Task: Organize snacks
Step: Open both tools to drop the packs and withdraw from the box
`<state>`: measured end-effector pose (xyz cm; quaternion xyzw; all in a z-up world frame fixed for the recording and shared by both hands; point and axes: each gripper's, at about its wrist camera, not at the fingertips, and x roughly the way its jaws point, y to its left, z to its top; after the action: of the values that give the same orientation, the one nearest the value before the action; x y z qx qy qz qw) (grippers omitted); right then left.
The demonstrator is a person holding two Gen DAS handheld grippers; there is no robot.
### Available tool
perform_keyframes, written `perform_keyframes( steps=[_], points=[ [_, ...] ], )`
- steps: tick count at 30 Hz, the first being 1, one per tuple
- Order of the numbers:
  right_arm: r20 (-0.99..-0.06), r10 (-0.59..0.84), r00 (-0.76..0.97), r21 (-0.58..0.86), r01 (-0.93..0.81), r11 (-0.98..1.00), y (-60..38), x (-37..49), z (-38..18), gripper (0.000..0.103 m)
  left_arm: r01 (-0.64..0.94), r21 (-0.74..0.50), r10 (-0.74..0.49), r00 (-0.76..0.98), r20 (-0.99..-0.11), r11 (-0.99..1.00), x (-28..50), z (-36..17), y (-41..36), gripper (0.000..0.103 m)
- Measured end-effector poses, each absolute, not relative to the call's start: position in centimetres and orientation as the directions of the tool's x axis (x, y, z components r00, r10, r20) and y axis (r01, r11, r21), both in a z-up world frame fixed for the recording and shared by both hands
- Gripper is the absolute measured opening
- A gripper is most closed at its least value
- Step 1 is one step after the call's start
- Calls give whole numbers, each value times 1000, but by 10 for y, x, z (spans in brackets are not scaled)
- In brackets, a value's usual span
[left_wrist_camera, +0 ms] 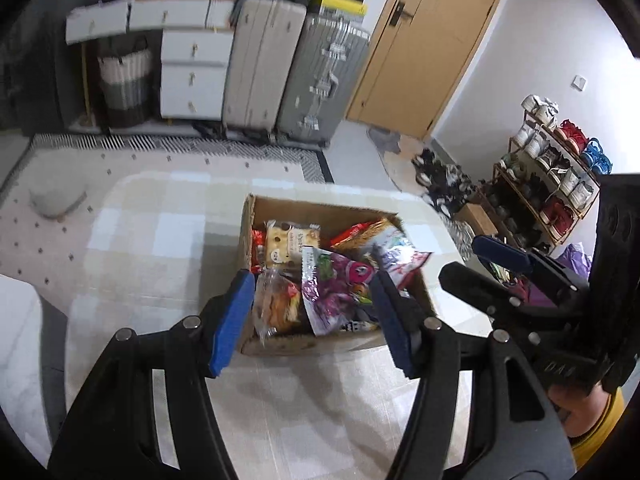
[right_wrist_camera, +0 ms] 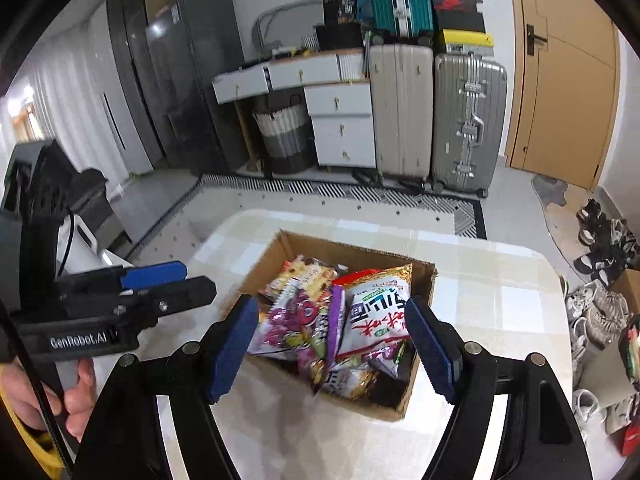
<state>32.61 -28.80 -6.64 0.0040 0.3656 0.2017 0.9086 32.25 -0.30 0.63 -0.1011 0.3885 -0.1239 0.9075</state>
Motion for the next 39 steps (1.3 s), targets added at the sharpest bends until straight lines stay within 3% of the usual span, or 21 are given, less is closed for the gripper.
perform_keyframes(
  steps=[8, 11, 20, 24, 32, 39],
  points=[
    [-532, 431, 729, 162, -412, 897, -306, 249, -20, 79, 178, -184, -252, 793, -555, 967, 231, 71, -19, 81],
    [-480, 455, 750, 176, -426, 887, -313, 218, -7, 84, 175, -169, -239, 817, -525, 970, 199, 89, -23, 81],
    [-378, 493, 784, 180, -460, 870, -329, 138, 15, 84, 164, -171, -226, 864, -451, 971, 113, 121, -27, 88],
    [-342, 495, 799, 173, -464, 869, -340, 110, 18, 87, 138, -146, -187, 893, -410, 980, 78, 127, -26, 103],
    [-279, 478, 833, 181, -444, 878, -360, 76, 9, 93, 79, -106, -113, 924, -366, 991, 32, 123, -18, 103],
    [-175, 422, 890, 75, -415, 907, -370, 45, -14, 100, -10, -19, 3, 935, -355, 1000, 22, 97, -8, 103]
  ],
)
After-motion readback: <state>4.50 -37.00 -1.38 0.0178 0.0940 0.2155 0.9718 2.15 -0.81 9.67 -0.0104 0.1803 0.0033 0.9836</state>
